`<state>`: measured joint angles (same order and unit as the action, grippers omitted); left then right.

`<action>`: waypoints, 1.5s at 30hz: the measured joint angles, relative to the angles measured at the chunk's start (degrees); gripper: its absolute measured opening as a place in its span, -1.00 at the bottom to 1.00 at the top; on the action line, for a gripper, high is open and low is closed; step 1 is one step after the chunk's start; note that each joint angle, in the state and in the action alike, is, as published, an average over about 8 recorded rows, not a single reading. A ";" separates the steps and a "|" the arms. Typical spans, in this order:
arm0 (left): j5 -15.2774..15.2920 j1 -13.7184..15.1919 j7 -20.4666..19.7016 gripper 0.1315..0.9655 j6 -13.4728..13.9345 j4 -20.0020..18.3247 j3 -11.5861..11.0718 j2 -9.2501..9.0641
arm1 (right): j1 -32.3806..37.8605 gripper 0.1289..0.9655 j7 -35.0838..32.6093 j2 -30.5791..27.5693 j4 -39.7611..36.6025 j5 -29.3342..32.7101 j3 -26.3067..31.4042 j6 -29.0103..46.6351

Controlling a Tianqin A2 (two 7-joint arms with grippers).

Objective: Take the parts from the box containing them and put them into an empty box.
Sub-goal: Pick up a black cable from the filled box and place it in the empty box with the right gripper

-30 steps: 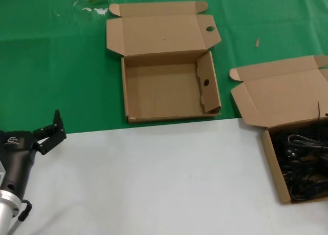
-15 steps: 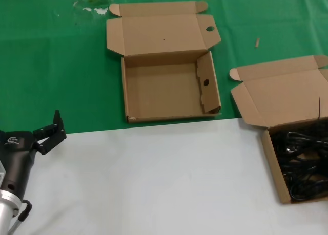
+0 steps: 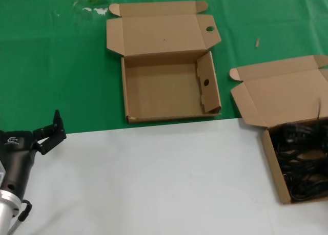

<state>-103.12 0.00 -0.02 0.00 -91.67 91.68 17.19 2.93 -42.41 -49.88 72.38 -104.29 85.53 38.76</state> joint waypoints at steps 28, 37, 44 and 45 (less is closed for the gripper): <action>0.00 0.00 0.00 1.00 0.00 0.00 0.00 0.00 | 13.46 -0.83 -16.03 24.92 10.13 3.31 9.53 -7.00; 0.00 0.00 0.00 1.00 0.00 0.00 0.00 0.00 | 22.26 -0.83 -28.99 34.26 -5.98 1.74 11.32 -4.23; 0.00 0.00 0.00 1.00 0.00 0.00 0.00 0.00 | 23.45 -0.83 -30.44 35.38 -8.48 1.49 11.35 -3.93; 0.00 0.00 0.00 1.00 0.00 0.00 0.00 0.00 | 23.45 -0.82 -30.45 35.38 -8.49 1.49 11.35 -3.93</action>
<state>-103.12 0.00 -0.02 0.00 -91.67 91.68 17.19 26.38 -72.86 -14.50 63.88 -102.80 96.89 34.83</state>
